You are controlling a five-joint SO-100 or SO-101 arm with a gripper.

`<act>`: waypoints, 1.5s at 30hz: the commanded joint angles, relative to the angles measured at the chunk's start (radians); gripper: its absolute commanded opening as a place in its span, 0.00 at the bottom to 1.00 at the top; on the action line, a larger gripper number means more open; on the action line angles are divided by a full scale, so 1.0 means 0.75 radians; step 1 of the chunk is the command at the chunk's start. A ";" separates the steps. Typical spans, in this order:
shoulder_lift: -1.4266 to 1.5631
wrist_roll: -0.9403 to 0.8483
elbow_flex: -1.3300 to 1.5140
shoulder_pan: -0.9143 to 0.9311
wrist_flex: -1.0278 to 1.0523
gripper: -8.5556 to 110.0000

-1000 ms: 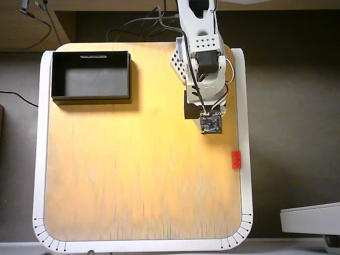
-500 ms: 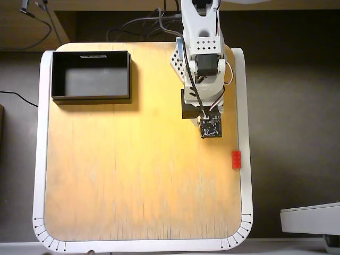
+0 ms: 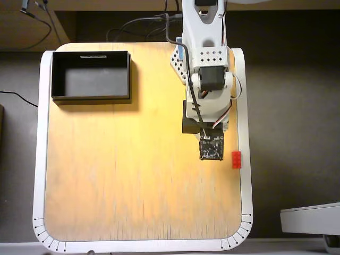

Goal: Grasp a lego block and put it in the bin.

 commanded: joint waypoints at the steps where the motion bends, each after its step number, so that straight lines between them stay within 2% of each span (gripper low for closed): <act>1: -0.047 -0.025 -0.213 -0.070 0.014 0.10; 21: -0.460 -0.258 -0.380 -0.333 0.006 0.19; 30: -0.585 -0.391 -0.378 -0.415 -0.055 0.28; 45: -0.775 -0.227 -0.380 -0.315 -0.323 0.30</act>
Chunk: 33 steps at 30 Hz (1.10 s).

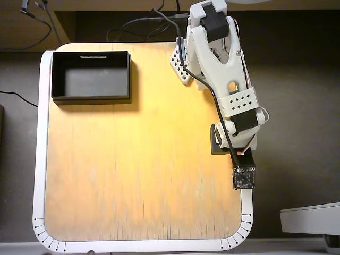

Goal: Grasp a lego block and put it in the bin.

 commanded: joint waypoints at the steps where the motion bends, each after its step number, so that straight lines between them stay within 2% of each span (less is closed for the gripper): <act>1: -0.020 0.039 -0.186 0.031 -0.100 0.30; 19: -0.147 0.080 -0.188 0.098 -0.241 0.30; 33: -0.207 0.055 -0.188 0.092 -0.247 0.30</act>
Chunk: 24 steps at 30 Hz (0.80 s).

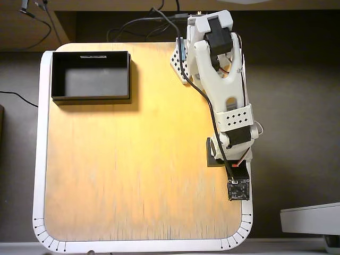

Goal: Grasp a lego block and put it in the bin.

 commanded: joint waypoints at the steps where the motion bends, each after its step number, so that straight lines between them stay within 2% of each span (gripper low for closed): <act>1: 0.004 -0.006 -0.164 0.006 -0.037 0.30; 14: -0.049 -0.037 -0.164 -0.020 -0.074 0.29; 24: -0.076 -0.049 -0.164 -0.020 -0.088 0.21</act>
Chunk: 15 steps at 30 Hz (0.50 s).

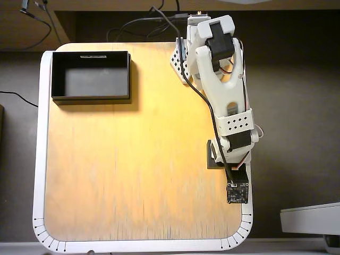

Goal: Grasp a lego block and put it in the bin.

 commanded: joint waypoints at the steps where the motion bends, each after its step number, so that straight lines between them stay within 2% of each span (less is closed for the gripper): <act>1: 0.004 -0.006 -0.137 -0.008 -0.031 0.20; 10: -0.006 -0.014 -0.137 -0.008 -0.031 0.16; 15: -0.010 -0.016 -0.137 -0.008 -0.031 0.09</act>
